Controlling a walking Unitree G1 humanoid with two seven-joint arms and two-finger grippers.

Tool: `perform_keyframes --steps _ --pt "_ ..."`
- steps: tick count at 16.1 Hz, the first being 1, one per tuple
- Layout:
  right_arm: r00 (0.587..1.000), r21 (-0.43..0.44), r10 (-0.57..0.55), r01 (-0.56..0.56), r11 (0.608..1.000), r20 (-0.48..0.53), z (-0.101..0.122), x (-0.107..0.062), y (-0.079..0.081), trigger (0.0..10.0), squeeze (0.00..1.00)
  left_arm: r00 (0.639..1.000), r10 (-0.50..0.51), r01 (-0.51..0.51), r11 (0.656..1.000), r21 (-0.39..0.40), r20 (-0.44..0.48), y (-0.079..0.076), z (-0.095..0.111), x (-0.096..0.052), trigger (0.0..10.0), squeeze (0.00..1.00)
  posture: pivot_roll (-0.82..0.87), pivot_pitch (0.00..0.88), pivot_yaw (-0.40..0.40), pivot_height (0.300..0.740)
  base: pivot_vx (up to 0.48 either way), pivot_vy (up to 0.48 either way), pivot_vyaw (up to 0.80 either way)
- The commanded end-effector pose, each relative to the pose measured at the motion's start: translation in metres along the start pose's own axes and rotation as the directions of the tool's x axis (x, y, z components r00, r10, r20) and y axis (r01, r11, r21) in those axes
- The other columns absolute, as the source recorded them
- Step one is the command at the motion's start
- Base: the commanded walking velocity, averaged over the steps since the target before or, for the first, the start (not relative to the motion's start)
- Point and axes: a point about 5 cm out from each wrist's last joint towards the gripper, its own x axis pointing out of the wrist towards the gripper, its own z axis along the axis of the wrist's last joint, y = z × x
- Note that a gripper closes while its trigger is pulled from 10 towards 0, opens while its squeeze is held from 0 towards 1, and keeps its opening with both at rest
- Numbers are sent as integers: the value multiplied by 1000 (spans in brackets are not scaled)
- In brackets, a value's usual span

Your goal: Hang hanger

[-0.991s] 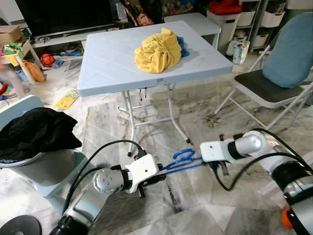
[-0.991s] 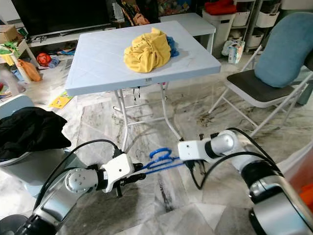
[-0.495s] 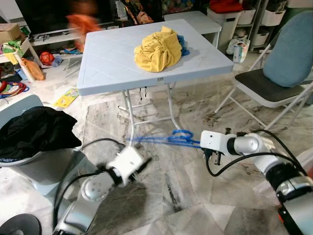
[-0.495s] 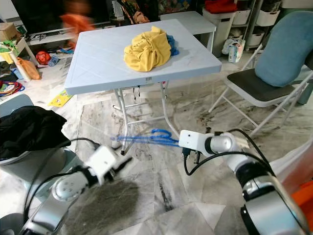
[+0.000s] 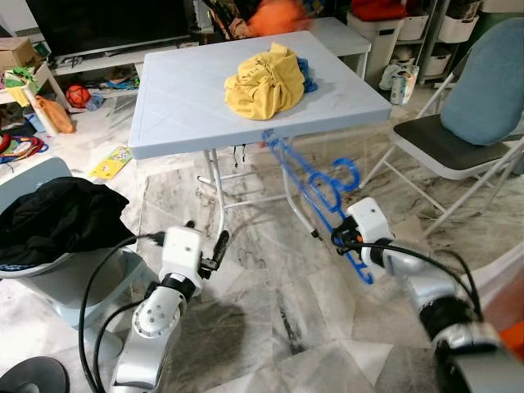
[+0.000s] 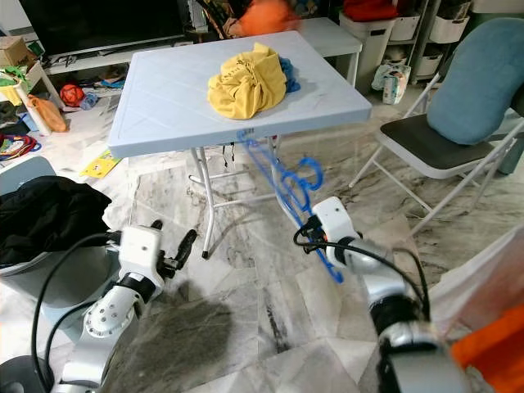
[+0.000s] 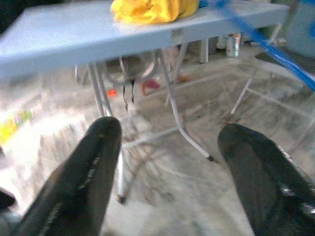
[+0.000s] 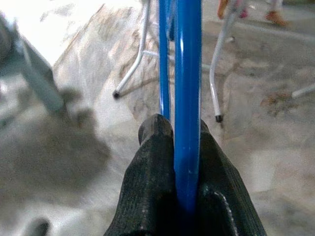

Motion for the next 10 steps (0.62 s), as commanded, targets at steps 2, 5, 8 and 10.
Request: perform_keyframes --steps 2,5,8,10 --pt "994 131 -91 82 988 60 8 -4 6 10000 0 999 39 -39 996 -74 -2 5 7 5 10000 694 -135 0 52 740 0 0 0" --pt "982 199 -181 169 965 44 3 -10 13 10000 0 1000 20 -22 992 -122 -16 4 8 9 10000 0 -140 0 60 740 0 0 0" --pt "976 221 -213 200 955 36 1 -17 21 10000 0 1000 0 -3 986 -169 -19 5 12 11 10000 0 -139 0 65 740 0 0 -735" --pt "975 220 -219 206 953 34 2 -18 23 10000 0 1000 -12 9 985 -173 -17 5 13 12 10000 0 -138 0 67 740 0 139 -800"
